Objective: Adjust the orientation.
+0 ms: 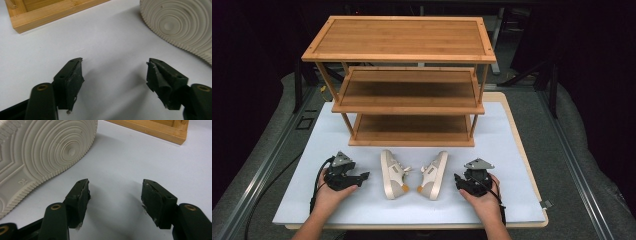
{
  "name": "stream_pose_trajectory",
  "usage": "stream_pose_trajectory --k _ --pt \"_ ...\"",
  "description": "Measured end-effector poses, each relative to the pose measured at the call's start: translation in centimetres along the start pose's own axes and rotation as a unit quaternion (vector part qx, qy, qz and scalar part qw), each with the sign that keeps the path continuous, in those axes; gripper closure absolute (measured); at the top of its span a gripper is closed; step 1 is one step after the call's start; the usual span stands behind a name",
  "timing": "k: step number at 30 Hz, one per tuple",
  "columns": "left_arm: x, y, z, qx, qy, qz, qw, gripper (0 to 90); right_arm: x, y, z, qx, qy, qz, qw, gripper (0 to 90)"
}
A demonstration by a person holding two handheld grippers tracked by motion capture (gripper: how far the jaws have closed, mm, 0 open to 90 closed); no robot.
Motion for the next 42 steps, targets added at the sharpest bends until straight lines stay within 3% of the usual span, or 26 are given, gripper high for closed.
stream_pose_trajectory --k 4,10,12,14,17,22,29,34,36,42 --pt "-0.2 -0.2 0.1 0.002 -0.008 0.005 1.0000 29.7 0.0 -0.1 0.1 0.003 0.003 -0.004 1.0000 38.7" --pt "-1.2 -1.0 -0.2 -0.009 0.006 0.012 0.9999 30.5 0.2 -0.7 -0.4 -0.007 0.003 -0.010 0.9999 39.7" --pt "-1.6 -1.4 -0.3 -0.017 0.005 0.015 0.9997 31.8 0.1 -1.0 -0.6 -0.009 0.007 0.004 0.9999 39.8" --pt "-1.8 -1.8 -0.5 -0.024 -0.002 0.016 0.9996 33.0 0.3 -1.2 -0.6 -0.016 0.011 -0.010 0.9998 40.1" --pt "-2.0 -2.0 -0.8 -0.030 -0.016 0.021 0.9992 34.0 0.3 -1.1 -0.6 -0.018 0.013 -0.003 0.9998 40.4" --pt "-2.5 -2.4 -1.3 -0.036 -0.018 0.025 0.9989 37.1 0.5 -1.2 -0.6 -0.013 0.001 -0.003 0.9999 40.6" --pt "-3.7 -3.0 -2.6 -0.047 -0.041 0.039 0.9973 37.4 0.2 -1.5 -0.5 -0.012 0.012 -0.004 0.9998 40.7" --pt "-5.3 -3.4 -3.8 -0.057 -0.022 0.053 0.9967 36.3 0.2 -1.4 -0.5 -0.012 0.016 -0.006 0.9998 40.7" --pt "-5.6 -3.4 -4.1 -0.057 -0.015 0.048 0.9971 34.9 0.3 -1.3 -0.5 -0.010 0.015 -0.008 0.9998 40.9" --pt "-6.5 -3.1 -4.9 -0.056 -0.014 0.056 0.9968 29.7 0.3 -1.5 -0.4 -0.011 0.014 -0.007 0.9998 40.9"
Point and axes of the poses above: each handheld gripper's, and its own axes: y roughly forward along the jaws, z roughly out of its underside, x roughly to its left, the point moved 8 cm from there along y, roughly forward along the jaws
